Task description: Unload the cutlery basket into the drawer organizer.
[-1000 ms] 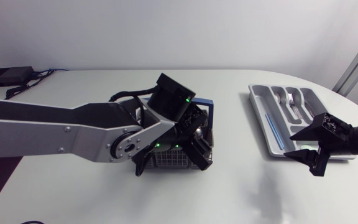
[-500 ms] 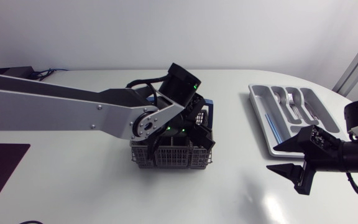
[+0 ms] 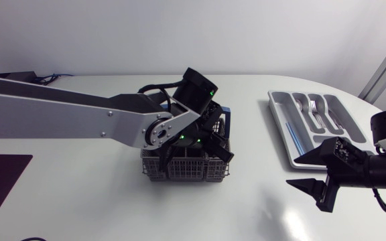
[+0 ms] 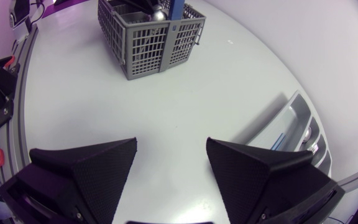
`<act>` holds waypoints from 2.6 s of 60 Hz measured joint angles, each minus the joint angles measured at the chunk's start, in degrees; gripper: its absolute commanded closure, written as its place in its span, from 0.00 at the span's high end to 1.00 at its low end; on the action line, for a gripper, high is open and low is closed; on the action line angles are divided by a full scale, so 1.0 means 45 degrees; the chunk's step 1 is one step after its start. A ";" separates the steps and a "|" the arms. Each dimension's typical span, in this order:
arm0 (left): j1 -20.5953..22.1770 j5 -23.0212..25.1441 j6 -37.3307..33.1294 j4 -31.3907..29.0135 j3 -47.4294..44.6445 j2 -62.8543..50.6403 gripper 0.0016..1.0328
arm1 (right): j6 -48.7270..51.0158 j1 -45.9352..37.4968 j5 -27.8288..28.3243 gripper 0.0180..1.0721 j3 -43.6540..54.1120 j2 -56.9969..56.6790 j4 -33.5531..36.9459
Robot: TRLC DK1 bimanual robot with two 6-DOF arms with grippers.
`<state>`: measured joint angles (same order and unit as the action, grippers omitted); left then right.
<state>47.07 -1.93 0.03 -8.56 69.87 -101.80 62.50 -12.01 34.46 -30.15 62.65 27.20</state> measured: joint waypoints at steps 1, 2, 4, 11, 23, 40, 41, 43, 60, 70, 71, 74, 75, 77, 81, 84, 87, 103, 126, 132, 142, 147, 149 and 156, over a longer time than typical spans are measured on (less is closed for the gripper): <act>0.0010 0.0000 0.0000 -0.0005 0.0005 0.0000 0.31 | 0.0000 0.0019 -0.0005 0.77 0.0034 -0.0019 -0.0010; 0.0044 0.0005 0.0000 -0.0015 0.0005 0.0000 0.31 | -0.0010 0.0019 -0.0005 0.77 0.0063 -0.0049 -0.0010; 0.0083 0.0034 0.0000 -0.0039 0.0015 0.0000 0.31 | -0.0049 0.0068 -0.0010 0.77 0.0087 -0.0087 -0.0010; 0.0165 0.0384 0.0000 -0.0121 0.0058 -0.0039 0.31 | -0.0097 0.0102 -0.0039 0.77 0.0121 -0.0151 -0.0107; 0.0262 0.1103 0.0000 -0.0141 0.0083 -0.0136 0.31 | -0.0131 0.0102 -0.0146 0.77 0.0423 -0.0165 -0.0155; 0.0306 0.1491 0.0005 0.0073 0.0097 -0.0393 0.09 | -0.0131 0.0413 -0.0321 0.77 0.0661 -0.0306 -0.0384; 0.0306 0.1520 0.0005 0.0087 0.0097 -0.0393 0.08 | -0.0131 0.0413 -0.0325 0.77 0.0670 -0.0311 -0.0389; 0.0306 0.1608 0.0005 0.0151 0.0097 -0.0393 0.06 | -0.0131 0.0413 -0.0325 0.77 0.0680 -0.0340 -0.0389; -0.0214 0.2905 0.0335 0.0403 -0.0092 -0.0121 0.06 | -0.0131 0.0661 -0.0578 0.77 0.0743 -0.0364 -0.0495; -0.0661 0.4546 0.0831 0.0447 -0.0257 0.1039 0.06 | -0.0214 0.0831 -0.0617 0.77 0.0874 -0.0505 -0.0495; -0.0704 0.4736 0.0913 0.0452 -0.0262 0.1166 0.06 | -0.0233 0.0855 -0.0617 0.77 0.0874 -0.0549 -0.0495; -0.0860 0.5270 0.1083 0.0452 -0.0287 0.1559 0.06 | -0.0350 0.0957 -0.0617 0.77 0.0874 -0.0724 -0.0491; -0.0918 0.5450 0.1112 0.0452 -0.0291 0.1710 0.06 | -0.0437 0.1005 -0.0622 0.77 0.0874 -0.0787 -0.0491; -0.1001 0.5731 0.1209 0.0447 -0.0306 0.1977 0.06 | -0.0563 0.1083 -0.0627 0.77 0.0874 -0.0942 -0.0481; -0.1137 0.6227 0.1341 0.0447 -0.0335 0.2453 0.06 | -0.0811 0.1224 -0.0617 0.78 0.0869 -0.1287 -0.0452; -0.1243 0.6654 0.1384 0.0447 -0.0350 0.2832 0.06 | -0.1049 0.1389 -0.0607 0.78 0.0840 -0.1574 -0.0311; -0.1341 0.7048 0.1389 0.0437 -0.0350 0.3220 0.06 | -0.1336 0.1613 -0.0578 0.79 0.0753 -0.1909 -0.0024; -0.1593 0.8675 0.1030 -0.0379 -0.0350 0.4313 0.06 | -0.3643 0.3711 -0.0214 0.79 -0.1345 -0.3191 0.1054; -0.0782 0.9054 -0.0403 -0.1375 -0.0350 0.4250 0.06 | -0.6543 0.6916 0.0296 0.78 -0.2482 -0.2603 0.0291; -0.0583 0.9107 -0.0408 -0.1394 -0.0350 0.4187 0.05 | -0.6892 0.7407 0.0296 0.67 -0.2482 -0.2351 -0.0044; -0.0500 0.9345 -0.0452 -0.1583 -0.0345 0.4065 0.03 | -0.7145 0.7810 0.0296 0.42 -0.2477 -0.2259 -0.0641; -0.0500 0.9355 -0.0452 -0.1622 -0.0345 0.4061 0.03 | -0.7188 0.7922 0.0296 0.27 -0.2477 -0.2259 -0.0690; -0.0500 0.9374 -0.0452 -0.1627 -0.0345 0.4061 0.03 | -0.7188 0.7941 0.0296 0.23 -0.2477 -0.2254 -0.0690; -0.0500 0.9379 -0.0452 -0.1671 -0.0345 0.4061 0.03 | -0.7184 0.8014 0.0291 0.06 -0.2453 -0.2254 -0.0690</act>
<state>44.82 40.27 -2.00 -16.08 68.31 -83.53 30.17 24.05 35.77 -41.19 52.51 24.10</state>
